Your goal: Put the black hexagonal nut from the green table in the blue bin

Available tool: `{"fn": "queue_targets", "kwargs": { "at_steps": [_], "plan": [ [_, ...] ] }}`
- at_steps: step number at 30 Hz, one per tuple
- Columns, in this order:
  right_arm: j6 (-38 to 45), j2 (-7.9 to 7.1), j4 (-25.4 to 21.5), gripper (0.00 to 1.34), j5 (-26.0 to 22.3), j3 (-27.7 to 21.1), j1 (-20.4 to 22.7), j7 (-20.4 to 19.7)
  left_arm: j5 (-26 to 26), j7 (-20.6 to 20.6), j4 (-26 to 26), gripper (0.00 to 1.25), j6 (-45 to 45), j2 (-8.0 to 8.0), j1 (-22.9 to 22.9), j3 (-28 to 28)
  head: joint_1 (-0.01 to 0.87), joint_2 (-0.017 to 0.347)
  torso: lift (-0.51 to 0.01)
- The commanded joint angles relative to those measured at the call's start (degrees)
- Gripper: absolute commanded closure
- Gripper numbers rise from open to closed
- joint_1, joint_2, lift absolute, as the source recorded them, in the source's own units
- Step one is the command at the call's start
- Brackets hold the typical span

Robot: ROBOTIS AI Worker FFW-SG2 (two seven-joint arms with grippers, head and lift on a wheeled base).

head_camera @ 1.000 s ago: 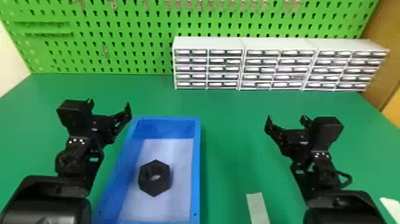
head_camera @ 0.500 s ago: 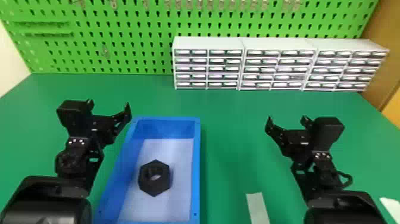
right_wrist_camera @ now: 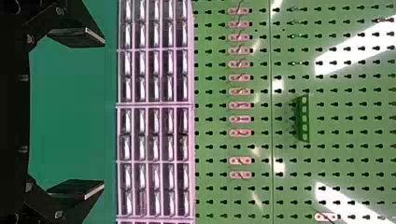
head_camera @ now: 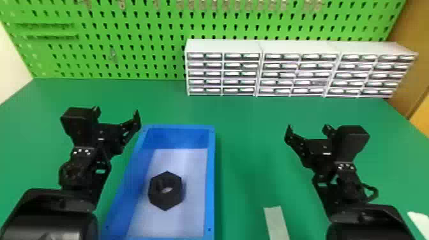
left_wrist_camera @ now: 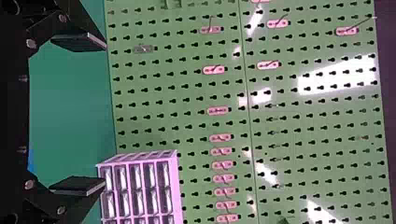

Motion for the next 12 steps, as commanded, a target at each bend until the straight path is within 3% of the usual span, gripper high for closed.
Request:
{"fn": "queue_targets", "kwargs": {
  "at_steps": [1, 12],
  "plan": [
    [0.0, 0.05, 0.0, 0.22, 0.0, 0.0, 0.0, 0.0, 0.0, 0.0, 0.0, 0.25, 0.0, 0.00, 0.0, 0.0, 0.686, 0.052, -0.097],
    [0.1, 0.05, 0.0, 0.22, 0.0, 0.0, 0.0, 0.0, 0.0, 0.0, 0.0, 0.25, 0.0, 0.00, 0.0, 0.0, 0.686, 0.052, -0.097]
  ]
}}
